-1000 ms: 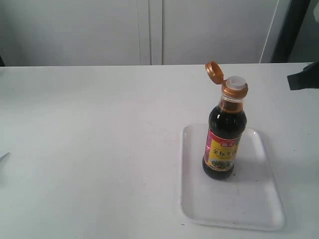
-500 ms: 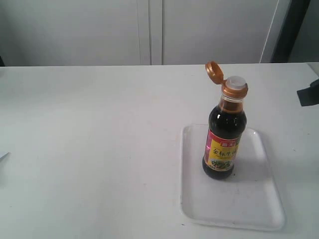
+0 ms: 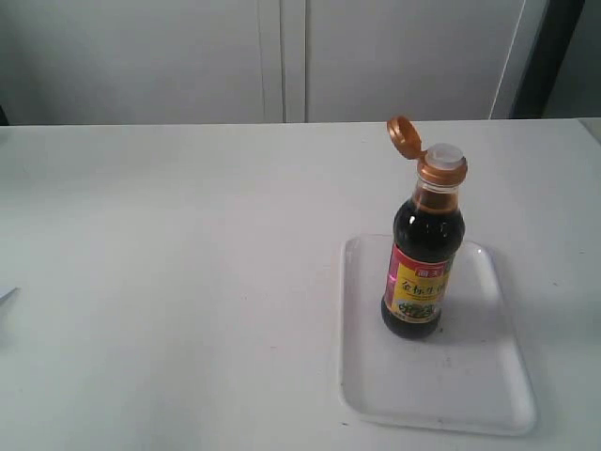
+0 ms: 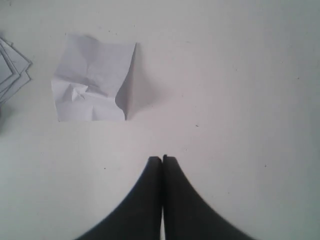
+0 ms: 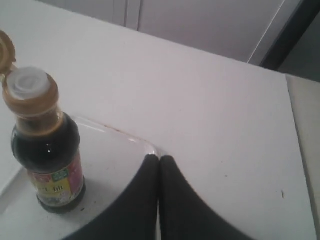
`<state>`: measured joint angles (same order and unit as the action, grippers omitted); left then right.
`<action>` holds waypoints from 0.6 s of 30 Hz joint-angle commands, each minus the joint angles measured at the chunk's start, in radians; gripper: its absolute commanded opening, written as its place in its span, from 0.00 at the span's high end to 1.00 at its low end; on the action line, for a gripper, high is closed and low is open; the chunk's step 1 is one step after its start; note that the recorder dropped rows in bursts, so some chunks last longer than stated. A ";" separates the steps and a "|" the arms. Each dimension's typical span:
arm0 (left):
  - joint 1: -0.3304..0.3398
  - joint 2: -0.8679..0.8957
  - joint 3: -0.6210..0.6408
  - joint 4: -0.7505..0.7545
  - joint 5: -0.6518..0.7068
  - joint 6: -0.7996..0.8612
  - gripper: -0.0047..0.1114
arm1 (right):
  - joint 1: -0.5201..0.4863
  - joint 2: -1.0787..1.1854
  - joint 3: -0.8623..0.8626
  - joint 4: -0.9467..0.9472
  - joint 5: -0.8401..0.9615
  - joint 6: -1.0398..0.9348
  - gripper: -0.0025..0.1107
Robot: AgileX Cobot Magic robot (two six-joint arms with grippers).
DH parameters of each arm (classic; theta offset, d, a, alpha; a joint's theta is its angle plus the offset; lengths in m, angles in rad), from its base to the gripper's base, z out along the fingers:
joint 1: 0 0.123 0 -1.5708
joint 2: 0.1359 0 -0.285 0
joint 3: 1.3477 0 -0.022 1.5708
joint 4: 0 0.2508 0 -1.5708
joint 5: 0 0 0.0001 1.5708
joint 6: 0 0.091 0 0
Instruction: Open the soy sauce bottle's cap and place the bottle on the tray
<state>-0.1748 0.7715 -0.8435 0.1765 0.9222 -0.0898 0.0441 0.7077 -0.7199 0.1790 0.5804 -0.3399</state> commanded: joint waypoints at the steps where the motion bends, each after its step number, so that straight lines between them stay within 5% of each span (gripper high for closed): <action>1: 0.004 -0.094 0.063 -0.012 -0.031 -0.016 0.96 | -0.004 -0.100 0.057 0.034 -0.075 0.003 0.98; 18: 0.004 -0.392 0.188 -0.035 -0.112 -0.026 0.96 | -0.004 -0.395 0.244 0.086 -0.222 0.001 0.98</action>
<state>-0.1748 0.4281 -0.6606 0.1503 0.8122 -0.1064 0.0441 0.3502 -0.4969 0.2623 0.3782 -0.3417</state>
